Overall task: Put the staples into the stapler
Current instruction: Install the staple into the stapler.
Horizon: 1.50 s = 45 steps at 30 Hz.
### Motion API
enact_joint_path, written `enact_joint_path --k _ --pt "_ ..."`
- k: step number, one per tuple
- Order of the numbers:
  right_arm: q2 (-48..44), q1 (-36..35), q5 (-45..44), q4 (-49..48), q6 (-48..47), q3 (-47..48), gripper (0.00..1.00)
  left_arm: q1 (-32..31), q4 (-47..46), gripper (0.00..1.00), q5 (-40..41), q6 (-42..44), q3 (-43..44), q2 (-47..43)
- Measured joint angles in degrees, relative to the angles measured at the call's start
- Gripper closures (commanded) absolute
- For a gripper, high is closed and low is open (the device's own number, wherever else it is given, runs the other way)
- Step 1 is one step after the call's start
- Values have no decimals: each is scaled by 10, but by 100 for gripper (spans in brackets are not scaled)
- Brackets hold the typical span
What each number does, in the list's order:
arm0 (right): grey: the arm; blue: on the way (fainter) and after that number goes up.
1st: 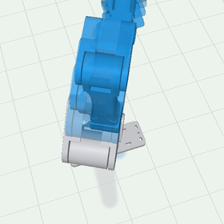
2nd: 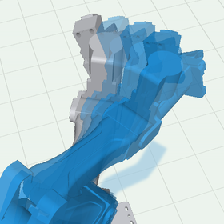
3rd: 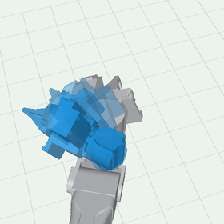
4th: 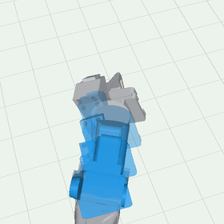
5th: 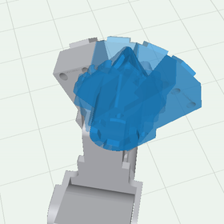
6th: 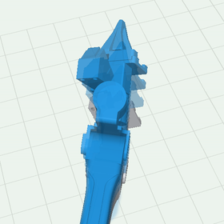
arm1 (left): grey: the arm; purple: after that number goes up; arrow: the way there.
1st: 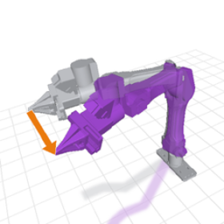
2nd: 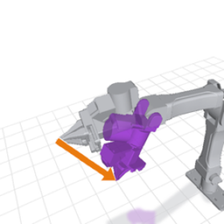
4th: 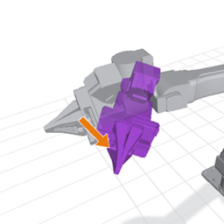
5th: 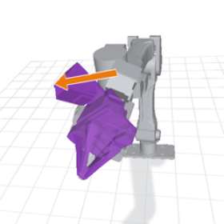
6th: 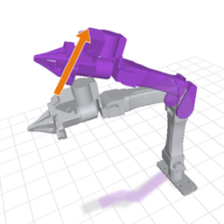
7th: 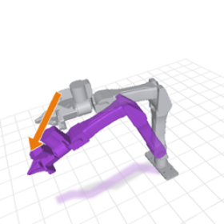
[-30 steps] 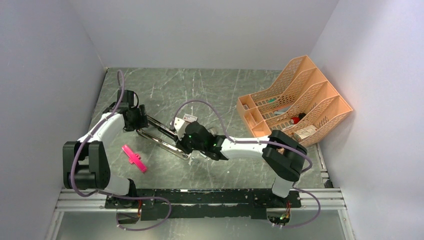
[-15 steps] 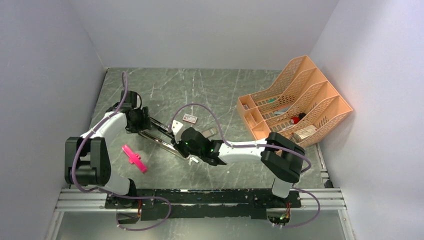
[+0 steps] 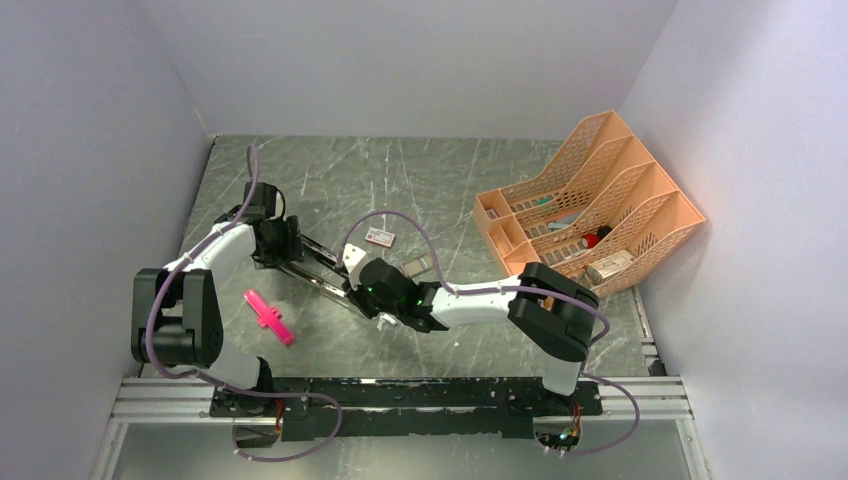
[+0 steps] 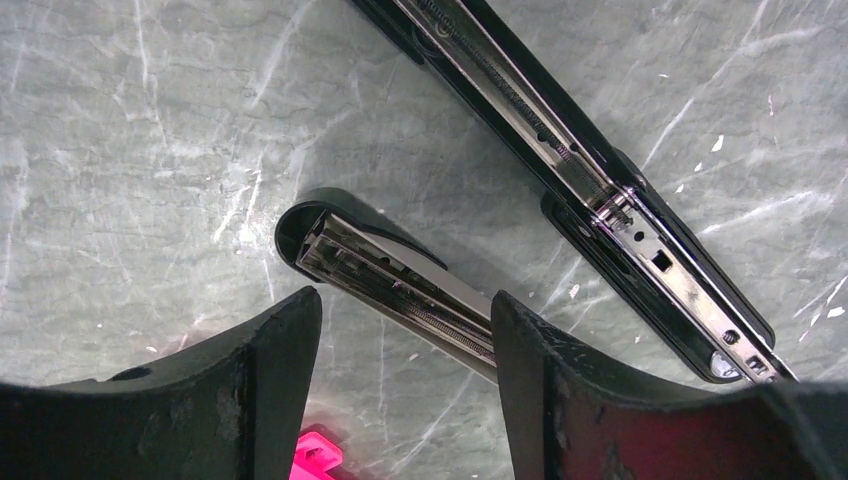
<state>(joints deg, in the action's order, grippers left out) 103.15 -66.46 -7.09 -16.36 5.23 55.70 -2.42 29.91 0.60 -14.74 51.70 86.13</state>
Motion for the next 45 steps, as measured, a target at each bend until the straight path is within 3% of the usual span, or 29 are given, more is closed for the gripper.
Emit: enact_joint_path --k 45 --pt "18 11 11 -9 31 2 100 0 4 35 -19 4 3 12"
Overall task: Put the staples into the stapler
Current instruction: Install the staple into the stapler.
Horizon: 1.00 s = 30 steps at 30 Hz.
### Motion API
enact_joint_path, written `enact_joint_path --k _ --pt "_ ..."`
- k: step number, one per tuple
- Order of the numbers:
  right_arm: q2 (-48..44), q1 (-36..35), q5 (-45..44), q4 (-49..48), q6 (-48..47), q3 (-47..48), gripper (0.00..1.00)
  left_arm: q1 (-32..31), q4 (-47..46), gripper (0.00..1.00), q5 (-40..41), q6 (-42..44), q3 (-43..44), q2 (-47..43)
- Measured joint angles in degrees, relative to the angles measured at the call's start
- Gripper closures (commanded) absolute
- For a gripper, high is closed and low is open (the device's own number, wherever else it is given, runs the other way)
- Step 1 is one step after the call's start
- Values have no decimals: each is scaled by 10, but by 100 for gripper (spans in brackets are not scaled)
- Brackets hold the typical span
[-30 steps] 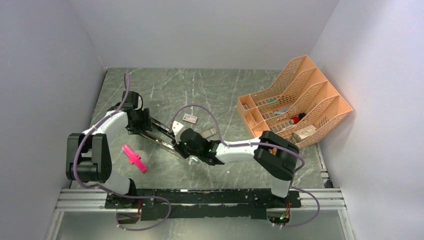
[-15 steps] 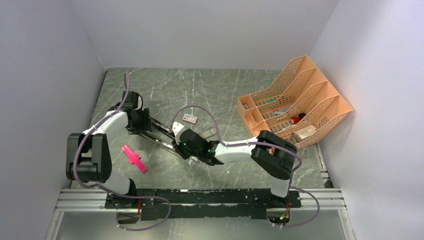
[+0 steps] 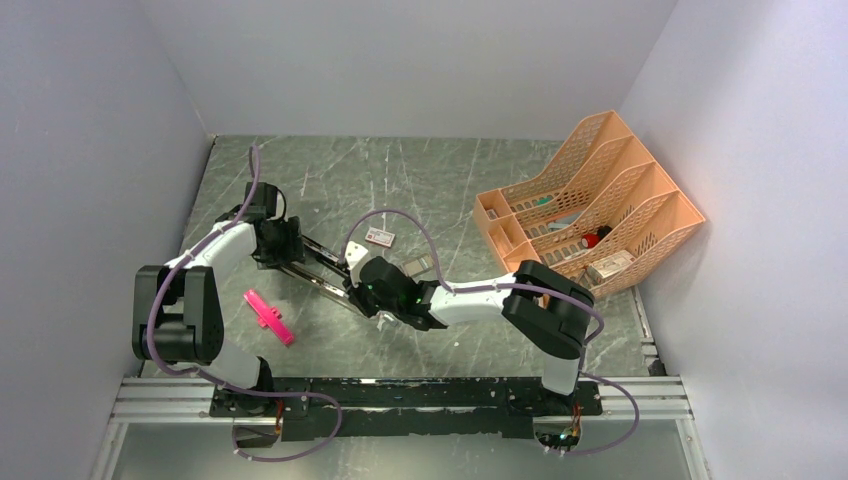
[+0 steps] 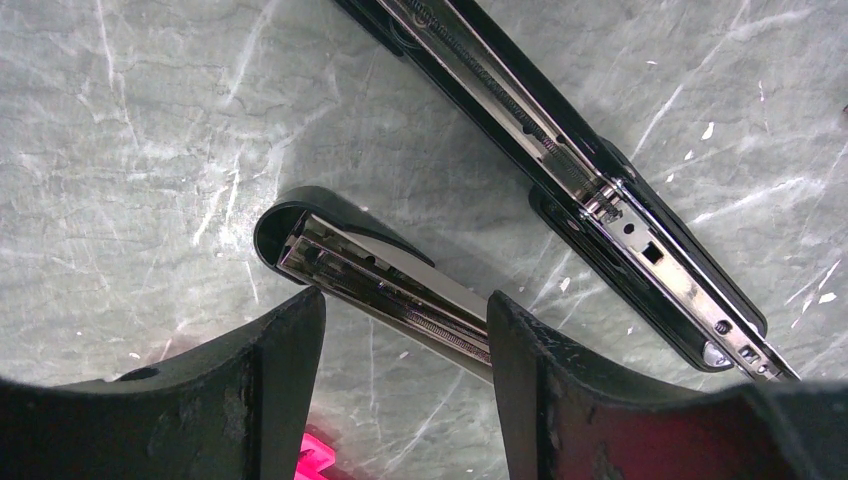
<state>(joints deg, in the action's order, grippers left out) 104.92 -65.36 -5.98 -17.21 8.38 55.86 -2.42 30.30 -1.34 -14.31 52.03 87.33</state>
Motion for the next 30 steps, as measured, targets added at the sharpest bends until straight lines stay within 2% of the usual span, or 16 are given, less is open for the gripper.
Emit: enact_joint_path --k 30 --pt "0 1 -9 -9 4 0 100 0 0 37 -3 1 0 0"
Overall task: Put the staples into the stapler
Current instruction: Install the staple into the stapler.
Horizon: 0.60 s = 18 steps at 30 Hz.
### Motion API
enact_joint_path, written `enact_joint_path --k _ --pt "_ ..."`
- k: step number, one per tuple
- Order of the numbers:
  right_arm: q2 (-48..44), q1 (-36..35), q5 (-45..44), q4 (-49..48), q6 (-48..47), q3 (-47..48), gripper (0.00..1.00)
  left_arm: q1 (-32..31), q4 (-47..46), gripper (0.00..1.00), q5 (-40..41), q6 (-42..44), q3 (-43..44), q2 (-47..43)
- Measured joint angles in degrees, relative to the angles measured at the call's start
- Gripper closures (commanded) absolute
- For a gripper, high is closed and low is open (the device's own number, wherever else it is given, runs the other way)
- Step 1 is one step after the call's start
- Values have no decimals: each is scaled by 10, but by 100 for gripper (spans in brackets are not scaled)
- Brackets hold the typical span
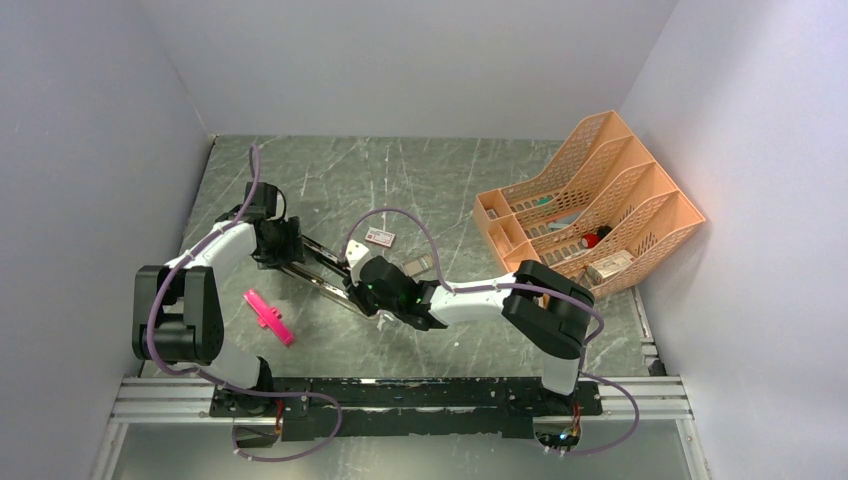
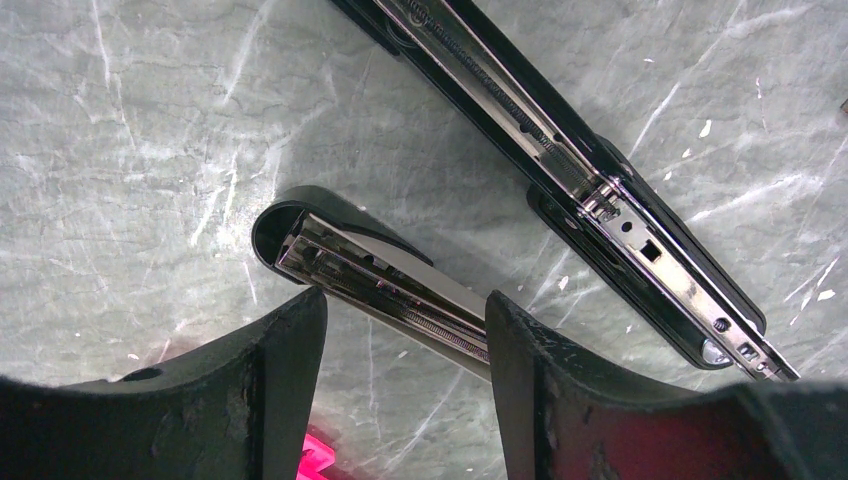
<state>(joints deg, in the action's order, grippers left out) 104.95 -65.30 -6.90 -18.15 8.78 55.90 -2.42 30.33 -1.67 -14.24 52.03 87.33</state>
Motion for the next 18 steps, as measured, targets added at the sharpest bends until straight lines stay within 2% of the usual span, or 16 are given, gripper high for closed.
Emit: enact_joint_path --k 18 --pt "10 2 1 8 0 3 100 0 0 37 -2 1 0 0"
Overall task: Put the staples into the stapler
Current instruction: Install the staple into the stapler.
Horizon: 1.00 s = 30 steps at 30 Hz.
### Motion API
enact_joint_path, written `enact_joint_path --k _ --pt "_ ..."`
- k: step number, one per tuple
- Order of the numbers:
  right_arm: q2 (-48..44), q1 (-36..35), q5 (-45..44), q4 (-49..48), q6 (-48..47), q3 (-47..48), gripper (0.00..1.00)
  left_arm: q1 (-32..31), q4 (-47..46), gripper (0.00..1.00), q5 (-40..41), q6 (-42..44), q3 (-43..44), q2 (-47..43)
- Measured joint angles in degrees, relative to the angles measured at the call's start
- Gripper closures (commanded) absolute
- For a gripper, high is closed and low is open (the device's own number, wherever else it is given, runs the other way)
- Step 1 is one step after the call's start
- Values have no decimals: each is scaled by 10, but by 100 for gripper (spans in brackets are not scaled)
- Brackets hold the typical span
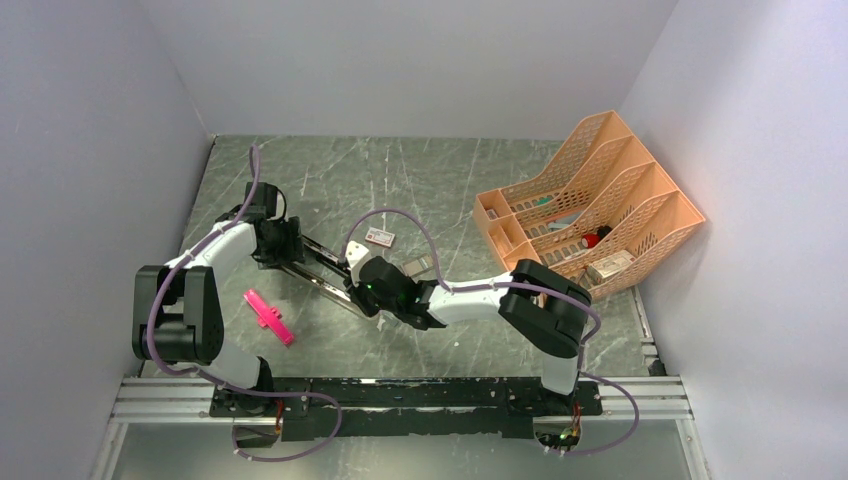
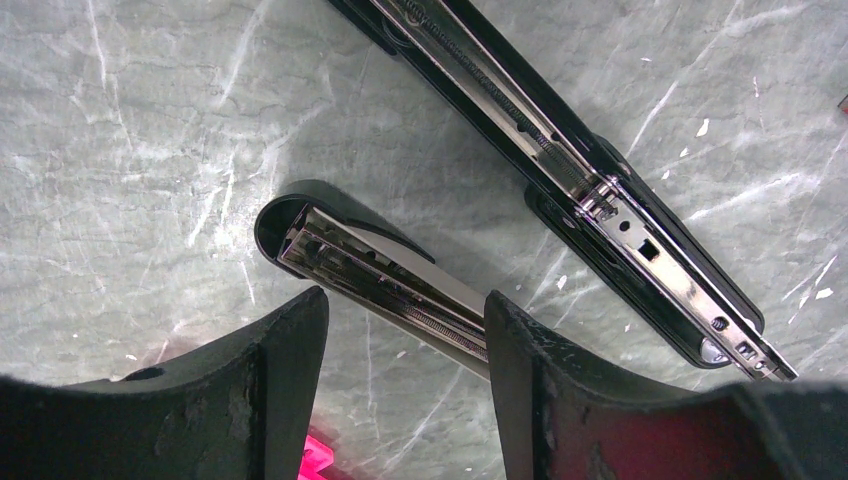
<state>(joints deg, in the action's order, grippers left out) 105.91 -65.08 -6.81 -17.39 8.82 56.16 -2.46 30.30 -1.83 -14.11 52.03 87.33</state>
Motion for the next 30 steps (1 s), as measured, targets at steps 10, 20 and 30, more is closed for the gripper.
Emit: enact_joint_path --k 10,20,30 --pt "3 1 6 11 0 14 100 0 0 37 0 0 0 0" --pt "3 1 5 10 -1 14 100 0 0 37 -1 0 0 0" --pt "-7 1 4 9 -3 14 100 0 0 37 -6 0 0 0"
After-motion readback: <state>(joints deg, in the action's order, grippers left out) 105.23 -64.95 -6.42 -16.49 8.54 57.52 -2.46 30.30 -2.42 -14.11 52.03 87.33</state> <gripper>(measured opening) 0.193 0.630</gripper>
